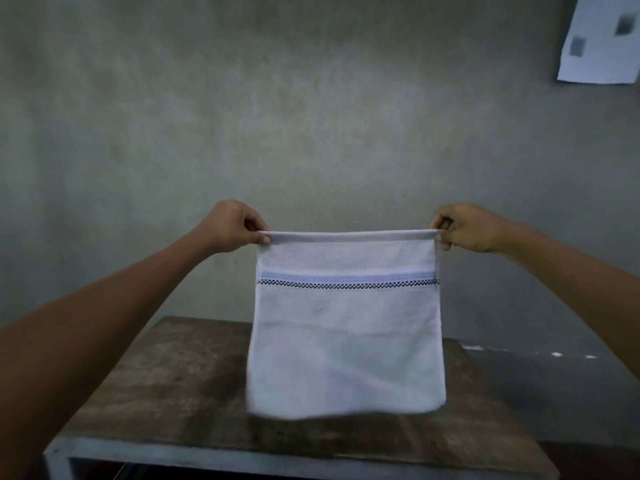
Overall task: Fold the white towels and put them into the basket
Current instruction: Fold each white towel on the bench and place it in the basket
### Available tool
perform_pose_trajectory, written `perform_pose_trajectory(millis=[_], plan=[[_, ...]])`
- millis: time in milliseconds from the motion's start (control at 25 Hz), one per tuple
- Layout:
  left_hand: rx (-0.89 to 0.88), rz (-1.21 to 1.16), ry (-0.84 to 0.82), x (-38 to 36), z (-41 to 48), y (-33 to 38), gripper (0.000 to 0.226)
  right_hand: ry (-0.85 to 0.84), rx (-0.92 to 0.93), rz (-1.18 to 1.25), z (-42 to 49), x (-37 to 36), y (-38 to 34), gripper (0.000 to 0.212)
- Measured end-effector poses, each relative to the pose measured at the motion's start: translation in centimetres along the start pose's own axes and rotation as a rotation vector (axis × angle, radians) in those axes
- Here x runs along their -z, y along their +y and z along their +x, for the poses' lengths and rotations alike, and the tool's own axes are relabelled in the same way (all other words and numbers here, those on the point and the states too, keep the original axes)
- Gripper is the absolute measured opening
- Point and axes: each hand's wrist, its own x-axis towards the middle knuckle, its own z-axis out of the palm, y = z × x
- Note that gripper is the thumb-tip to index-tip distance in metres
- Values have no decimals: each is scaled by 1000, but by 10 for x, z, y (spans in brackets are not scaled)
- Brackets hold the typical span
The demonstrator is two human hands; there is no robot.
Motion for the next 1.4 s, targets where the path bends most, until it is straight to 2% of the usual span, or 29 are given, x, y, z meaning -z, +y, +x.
perform_pose_trajectory(millis=[160, 280, 480, 640, 760, 920, 1000, 1120, 1200, 1280, 1360, 1400], plan=[[22, -50, -58, -1, -6, -2, 11, -58, -37, 19, 0, -8, 13, 18], [37, -116, -120, -13, -9, -3, 9, -211, -83, 82, -5, -12, 19, 16], [71, -299, -299, -37, -16, -18, 11, -492, -215, 332, -5, -23, 32, 10], [111, -258, -427, -64, -14, -35, 16, -576, -292, 343, 10, -49, 48, 14], [136, -139, -388, -96, 1, -48, 16, -457, -255, 225, 29, -84, 59, 8], [139, -60, -81, -115, 22, -54, 15, -117, -201, 189, 51, -111, 64, 17], [127, -62, 21, -109, 31, -51, 14, 34, -172, 134, 55, -108, 61, 9], [112, -77, 125, -94, 38, -43, 14, 177, -127, 103, 56, -94, 52, 9], [98, -97, 142, -88, 33, -41, 14, 194, -109, 112, 49, -88, 48, 9], [61, -90, 88, -90, 16, -42, 13, 143, -93, 56, 35, -94, 51, 7], [16, -104, -55, -104, -20, -49, 9, 8, -72, 0, 10, -116, 62, 9], [13, -122, -154, -114, -43, -52, 15, -82, -64, -4, -7, -132, 68, 12]])
